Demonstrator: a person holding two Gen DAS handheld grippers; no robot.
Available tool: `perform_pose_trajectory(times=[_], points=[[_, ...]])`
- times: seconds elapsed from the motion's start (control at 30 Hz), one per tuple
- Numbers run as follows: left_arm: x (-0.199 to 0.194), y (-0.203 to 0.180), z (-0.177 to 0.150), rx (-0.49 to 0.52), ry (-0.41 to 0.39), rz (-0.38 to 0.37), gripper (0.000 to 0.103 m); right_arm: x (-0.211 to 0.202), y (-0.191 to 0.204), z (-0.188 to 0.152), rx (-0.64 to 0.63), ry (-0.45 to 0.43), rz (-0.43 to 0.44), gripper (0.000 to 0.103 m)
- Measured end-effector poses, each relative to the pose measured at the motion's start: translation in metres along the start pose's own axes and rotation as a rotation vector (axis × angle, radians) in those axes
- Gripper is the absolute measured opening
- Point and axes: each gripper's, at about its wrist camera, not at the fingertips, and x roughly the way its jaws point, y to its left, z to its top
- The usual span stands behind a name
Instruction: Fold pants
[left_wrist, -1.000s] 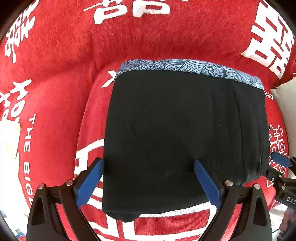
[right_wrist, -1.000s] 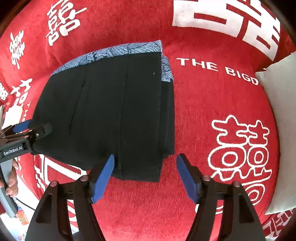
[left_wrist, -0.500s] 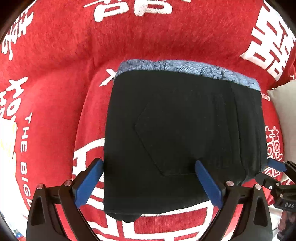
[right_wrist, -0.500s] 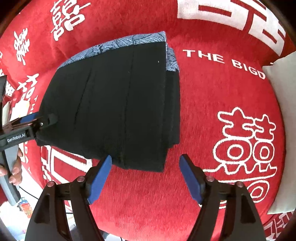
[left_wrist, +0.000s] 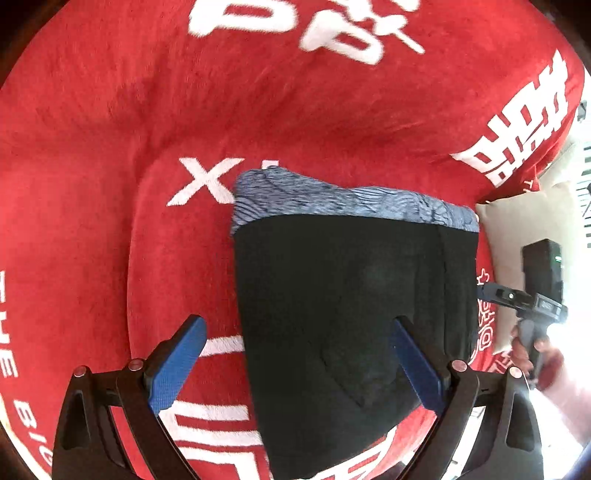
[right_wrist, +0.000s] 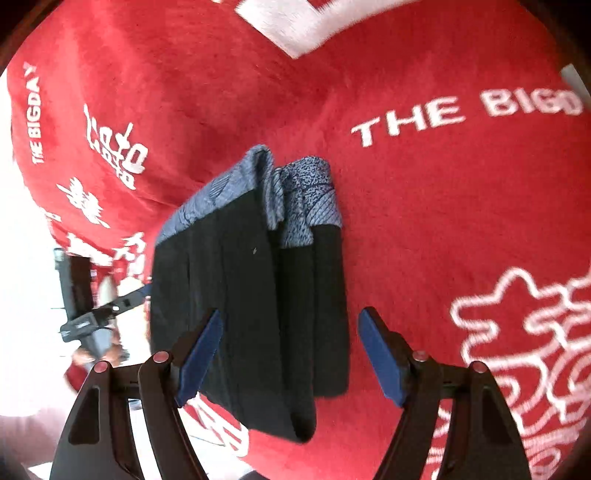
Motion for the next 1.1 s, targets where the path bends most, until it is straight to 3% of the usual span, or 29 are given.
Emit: perform_pose_trajectory(times=[0.2,0.4,0.43,0.47,0.5,0.57,0.67,0.93,1.1], points=[[0.029,0.020,0.002,-0.022,0.112,-0.107,0.099,0.027,-0.011,0.005,-0.001,0.097,0.117,0.079],[0.041,0.008,0.005,0.005,0.098,-0.108,0.099,0.038,-0.011,0.011,-0.041,0.118,0.160,0.080],[0.040,0.004,0.005,0.014,0.084,-0.096,0.096,0.038,-0.012,0.012,-0.035,0.121,0.161,0.078],[0.038,0.001,0.004,0.023,0.068,-0.098,0.081,0.039,-0.011,0.012,-0.035,0.124,0.145,0.073],[0.035,-0.004,0.001,0.026,0.053,-0.123,0.073,0.039,-0.009,0.012,-0.041,0.125,0.128,0.068],[0.029,-0.011,0.000,0.040,0.029,-0.109,0.063,0.034,-0.010,0.010,-0.032,0.115,0.118,0.051],[0.020,-0.023,-0.002,0.054,0.008,-0.091,0.056,0.029,-0.006,0.007,-0.008,0.093,0.136,0.044],[-0.017,-0.042,-0.021,0.069,-0.020,-0.108,0.054,0.008,0.011,-0.009,0.021,0.076,0.188,0.040],[-0.030,-0.052,-0.050,0.050,-0.008,-0.112,0.054,-0.002,0.019,-0.040,0.035,0.094,0.196,0.040]])
